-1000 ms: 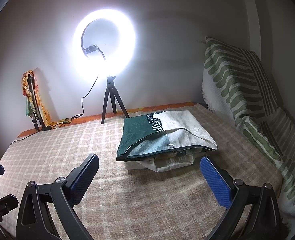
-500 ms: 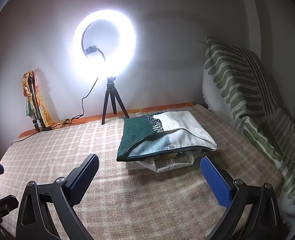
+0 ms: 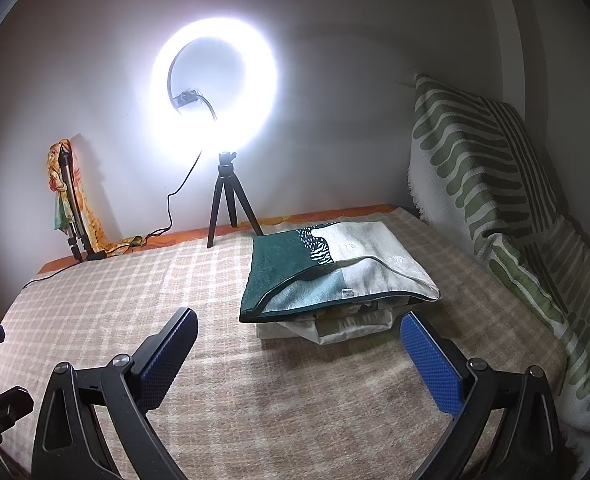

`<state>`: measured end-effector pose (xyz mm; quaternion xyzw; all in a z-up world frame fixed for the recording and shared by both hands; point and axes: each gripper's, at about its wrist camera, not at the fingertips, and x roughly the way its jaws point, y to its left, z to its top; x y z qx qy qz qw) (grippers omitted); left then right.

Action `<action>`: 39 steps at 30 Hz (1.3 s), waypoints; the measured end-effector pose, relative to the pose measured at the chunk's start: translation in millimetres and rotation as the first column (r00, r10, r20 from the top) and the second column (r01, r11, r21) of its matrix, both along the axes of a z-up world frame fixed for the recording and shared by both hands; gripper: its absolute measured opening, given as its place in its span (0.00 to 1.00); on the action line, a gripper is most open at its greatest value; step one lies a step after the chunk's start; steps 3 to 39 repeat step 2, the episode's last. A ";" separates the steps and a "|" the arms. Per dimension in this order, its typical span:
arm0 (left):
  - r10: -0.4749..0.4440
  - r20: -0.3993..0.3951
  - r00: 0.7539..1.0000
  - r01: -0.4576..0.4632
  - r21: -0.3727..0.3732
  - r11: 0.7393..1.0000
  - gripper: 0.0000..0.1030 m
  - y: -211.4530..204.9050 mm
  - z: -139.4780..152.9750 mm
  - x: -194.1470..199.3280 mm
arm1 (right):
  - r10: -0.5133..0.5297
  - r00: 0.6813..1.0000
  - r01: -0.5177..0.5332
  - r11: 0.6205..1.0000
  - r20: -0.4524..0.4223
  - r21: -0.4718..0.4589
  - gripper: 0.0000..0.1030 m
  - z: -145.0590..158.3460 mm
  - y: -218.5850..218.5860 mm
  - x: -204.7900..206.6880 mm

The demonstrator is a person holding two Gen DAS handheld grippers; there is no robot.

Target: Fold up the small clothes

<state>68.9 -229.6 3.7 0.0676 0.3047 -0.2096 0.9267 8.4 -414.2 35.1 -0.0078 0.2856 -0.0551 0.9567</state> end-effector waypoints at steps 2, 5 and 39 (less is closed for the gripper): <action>0.000 -0.003 1.000 0.000 -0.002 1.000 0.99 -0.5 -0.1 -1.1 | -0.001 1.000 0.001 1.000 0.000 0.000 1.00 0.0 0.0 -0.2; 0.000 -0.003 1.000 0.000 -0.002 1.000 0.99 -0.5 -0.1 -1.1 | -0.001 1.000 0.001 1.000 0.000 0.000 1.00 0.0 0.0 -0.2; 0.000 -0.003 1.000 0.000 -0.002 1.000 0.99 -0.5 -0.1 -1.1 | -0.001 1.000 0.001 1.000 0.000 0.000 1.00 0.0 0.0 -0.2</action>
